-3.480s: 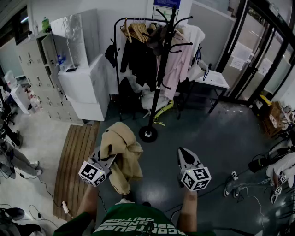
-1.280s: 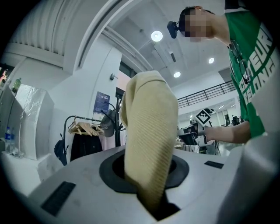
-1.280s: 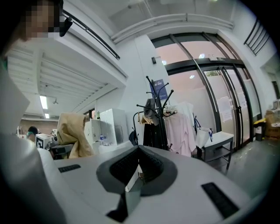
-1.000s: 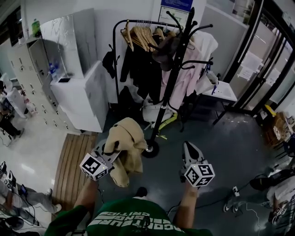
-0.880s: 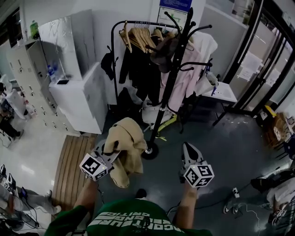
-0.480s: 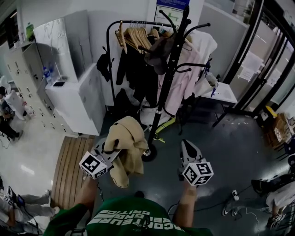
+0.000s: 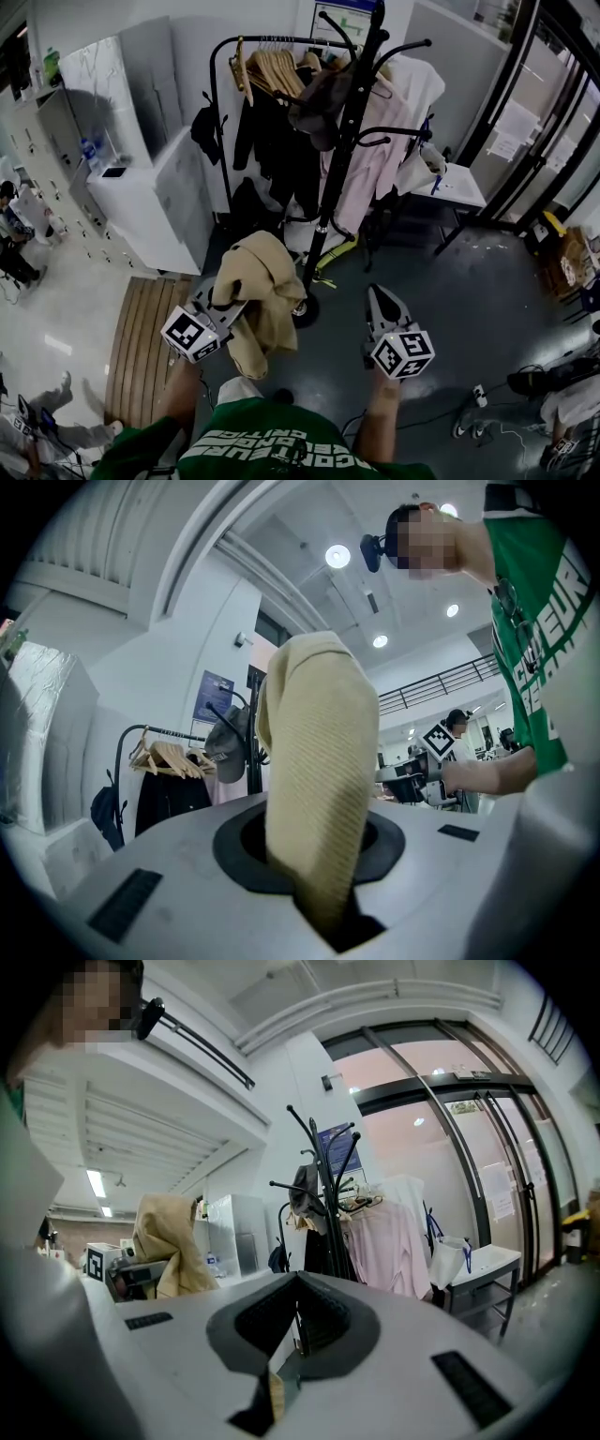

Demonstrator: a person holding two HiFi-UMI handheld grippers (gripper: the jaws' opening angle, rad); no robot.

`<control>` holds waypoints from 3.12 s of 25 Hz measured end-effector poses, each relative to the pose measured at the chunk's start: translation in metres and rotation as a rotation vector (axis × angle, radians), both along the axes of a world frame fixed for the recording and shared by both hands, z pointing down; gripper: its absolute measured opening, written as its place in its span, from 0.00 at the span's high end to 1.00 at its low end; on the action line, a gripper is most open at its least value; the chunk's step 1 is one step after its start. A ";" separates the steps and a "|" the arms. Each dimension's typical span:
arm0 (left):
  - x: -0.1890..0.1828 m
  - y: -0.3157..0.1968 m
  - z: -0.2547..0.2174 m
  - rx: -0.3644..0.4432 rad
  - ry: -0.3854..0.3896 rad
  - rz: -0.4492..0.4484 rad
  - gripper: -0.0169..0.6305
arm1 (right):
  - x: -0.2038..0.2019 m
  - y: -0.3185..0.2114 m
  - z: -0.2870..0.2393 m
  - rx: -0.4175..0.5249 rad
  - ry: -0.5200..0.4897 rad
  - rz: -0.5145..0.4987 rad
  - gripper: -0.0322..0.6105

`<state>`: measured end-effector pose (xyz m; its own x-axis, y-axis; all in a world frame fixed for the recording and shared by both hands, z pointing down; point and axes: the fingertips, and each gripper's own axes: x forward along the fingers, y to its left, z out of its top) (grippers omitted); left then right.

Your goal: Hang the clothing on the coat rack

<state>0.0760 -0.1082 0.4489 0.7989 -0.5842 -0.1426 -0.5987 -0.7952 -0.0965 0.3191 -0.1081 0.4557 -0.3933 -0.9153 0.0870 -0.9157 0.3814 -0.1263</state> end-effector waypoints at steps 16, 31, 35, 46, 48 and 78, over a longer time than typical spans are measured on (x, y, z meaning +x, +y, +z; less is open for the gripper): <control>-0.029 -0.094 0.002 -0.035 0.019 0.164 0.87 | -0.054 -0.065 0.012 -0.036 -0.010 0.106 0.94; -0.068 -0.194 -0.017 0.008 0.009 0.326 0.87 | -0.111 -0.125 -0.012 -0.011 0.000 0.266 0.94; -0.072 -0.212 -0.030 0.016 0.024 0.369 0.86 | -0.121 -0.132 -0.020 0.001 0.004 0.310 0.94; -0.074 -0.251 -0.062 0.022 0.068 0.451 0.87 | -0.153 -0.149 -0.042 0.022 0.031 0.399 0.94; -0.074 -0.255 -0.069 0.024 0.077 0.464 0.86 | -0.158 -0.149 -0.043 0.023 0.033 0.413 0.94; -0.022 -0.322 -0.150 0.018 0.124 0.484 0.87 | -0.146 -0.203 -0.101 0.140 0.062 0.392 0.94</control>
<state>0.0544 -0.4298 0.2994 0.9541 -0.1469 -0.2609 -0.1690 -0.9835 -0.0643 0.1733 -0.3108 0.3546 -0.0106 -0.9993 -0.0362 -0.9992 0.0120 -0.0384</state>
